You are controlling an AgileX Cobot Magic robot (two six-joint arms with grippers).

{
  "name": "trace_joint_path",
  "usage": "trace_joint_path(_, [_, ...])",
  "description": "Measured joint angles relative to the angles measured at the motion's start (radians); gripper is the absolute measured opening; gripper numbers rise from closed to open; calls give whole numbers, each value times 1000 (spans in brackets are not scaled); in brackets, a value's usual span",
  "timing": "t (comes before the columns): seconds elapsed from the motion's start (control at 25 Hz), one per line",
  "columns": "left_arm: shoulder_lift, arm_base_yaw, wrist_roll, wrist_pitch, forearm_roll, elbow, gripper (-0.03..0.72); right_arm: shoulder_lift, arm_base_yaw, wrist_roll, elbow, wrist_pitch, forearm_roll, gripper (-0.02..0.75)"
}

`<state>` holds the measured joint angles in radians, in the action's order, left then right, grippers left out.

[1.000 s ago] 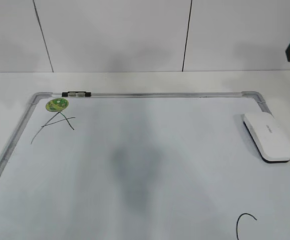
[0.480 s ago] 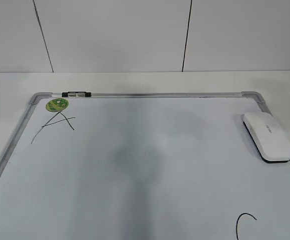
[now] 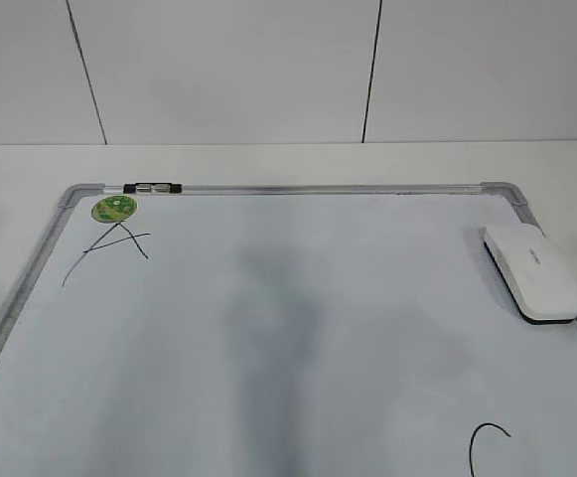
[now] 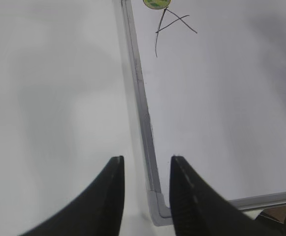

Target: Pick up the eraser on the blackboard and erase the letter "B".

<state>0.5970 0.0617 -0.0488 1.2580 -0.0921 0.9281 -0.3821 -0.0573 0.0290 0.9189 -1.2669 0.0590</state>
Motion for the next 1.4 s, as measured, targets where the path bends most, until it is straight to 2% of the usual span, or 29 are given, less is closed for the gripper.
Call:
trace_joint_path(0.2, [-195,0,-14,0,4,-145,237,200,0,-2,-135,-6,-73,571])
trace_joint_path(0.36, [-321,0,-29,0,7,-244,236,350,0,-21,-224,-8,-84,571])
trace_joint_path(0.6, [-487,0,-61,-80,18,-372,236,401,0,-40,-328,-11,-99,571])
trace_joint_path(0.76, [-551,0,-62,-140,35,-396,236,401,0,-53,-386,30,-107,571])
trace_joint_path(1.4, [-583,0,-64,-142,47,-398,236,401,0,-53,-420,103,-111,570])
